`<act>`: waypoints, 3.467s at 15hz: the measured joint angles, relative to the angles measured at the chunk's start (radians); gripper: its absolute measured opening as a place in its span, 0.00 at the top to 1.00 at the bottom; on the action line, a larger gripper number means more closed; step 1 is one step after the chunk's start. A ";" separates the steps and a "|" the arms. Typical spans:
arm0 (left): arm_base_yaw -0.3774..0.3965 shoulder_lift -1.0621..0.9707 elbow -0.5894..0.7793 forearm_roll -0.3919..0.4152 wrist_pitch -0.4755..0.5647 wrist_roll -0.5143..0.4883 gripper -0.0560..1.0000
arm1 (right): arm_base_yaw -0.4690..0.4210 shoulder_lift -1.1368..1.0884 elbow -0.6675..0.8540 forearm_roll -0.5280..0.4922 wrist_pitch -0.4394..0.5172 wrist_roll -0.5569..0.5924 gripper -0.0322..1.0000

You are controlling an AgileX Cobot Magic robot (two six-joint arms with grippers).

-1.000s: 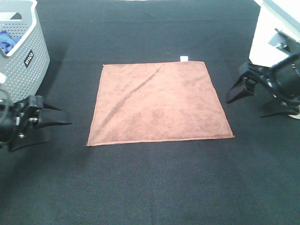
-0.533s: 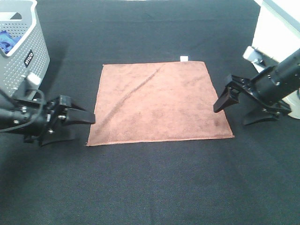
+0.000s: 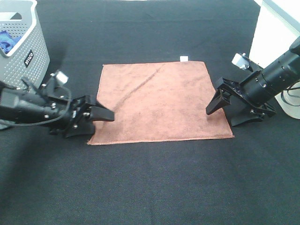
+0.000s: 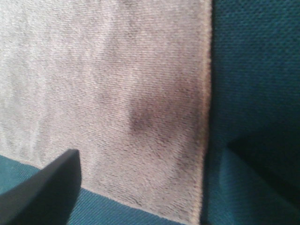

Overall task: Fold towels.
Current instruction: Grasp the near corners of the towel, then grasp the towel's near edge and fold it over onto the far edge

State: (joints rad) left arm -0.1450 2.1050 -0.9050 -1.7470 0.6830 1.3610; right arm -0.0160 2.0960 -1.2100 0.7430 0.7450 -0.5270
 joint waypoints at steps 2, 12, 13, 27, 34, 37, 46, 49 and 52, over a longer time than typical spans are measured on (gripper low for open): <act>-0.018 0.024 -0.030 -0.005 0.007 -0.033 0.27 | 0.000 0.016 0.000 0.060 0.016 -0.039 0.31; -0.018 0.025 -0.030 0.020 -0.026 -0.118 0.95 | 0.000 0.032 0.000 0.083 0.035 -0.020 0.97; -0.018 0.007 -0.030 0.080 -0.028 -0.168 0.95 | 0.000 0.032 0.000 0.083 0.054 -0.003 0.97; -0.018 -0.222 -0.025 0.924 0.121 -0.813 0.95 | 0.000 -0.150 0.269 0.001 0.108 0.034 0.97; -0.019 -0.262 0.034 1.004 0.052 -0.914 0.95 | 0.000 -0.169 0.268 -0.026 0.113 0.075 0.97; -0.019 -0.262 -0.042 1.002 0.014 -0.929 0.95 | 0.000 -0.169 0.181 -0.031 0.113 0.075 0.97; -0.019 -0.171 -0.374 1.005 -0.208 -0.894 0.95 | 0.000 0.019 -0.285 -0.020 0.087 0.075 0.97; -0.020 -0.116 -0.400 1.006 -0.250 -0.871 0.95 | 0.000 0.082 -0.374 -0.016 0.071 0.075 0.97; -0.028 -0.062 -0.402 1.006 -0.305 -0.868 0.95 | 0.001 0.138 -0.409 0.010 0.012 0.075 0.97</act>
State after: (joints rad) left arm -0.1730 2.0430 -1.3070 -0.7410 0.3780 0.4930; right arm -0.0150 2.2340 -1.6190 0.7530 0.7570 -0.4520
